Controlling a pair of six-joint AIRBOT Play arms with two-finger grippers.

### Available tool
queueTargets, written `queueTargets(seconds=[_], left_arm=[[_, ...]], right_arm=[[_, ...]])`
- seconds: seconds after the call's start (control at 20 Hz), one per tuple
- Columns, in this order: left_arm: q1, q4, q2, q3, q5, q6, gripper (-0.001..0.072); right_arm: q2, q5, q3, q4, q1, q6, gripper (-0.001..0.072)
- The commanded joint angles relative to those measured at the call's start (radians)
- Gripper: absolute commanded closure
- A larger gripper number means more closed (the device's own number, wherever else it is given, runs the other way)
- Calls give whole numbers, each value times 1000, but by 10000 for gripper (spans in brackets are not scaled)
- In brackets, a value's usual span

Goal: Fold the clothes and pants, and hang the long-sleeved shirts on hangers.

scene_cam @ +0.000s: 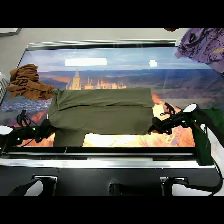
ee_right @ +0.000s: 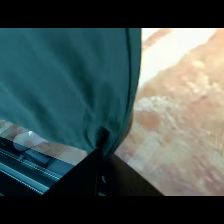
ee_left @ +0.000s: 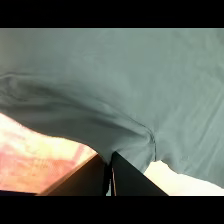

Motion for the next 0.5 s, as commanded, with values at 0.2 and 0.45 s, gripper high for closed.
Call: queueTargets(seconds=[0.2,0.45], left_arm=[[1,305,129,114,-251,-281,692],[-2,333,336,119,-401,-314,693]], right_arm=[[279,113,1,-271,8,241,682],[453,279,1,-399,8,277,682]])
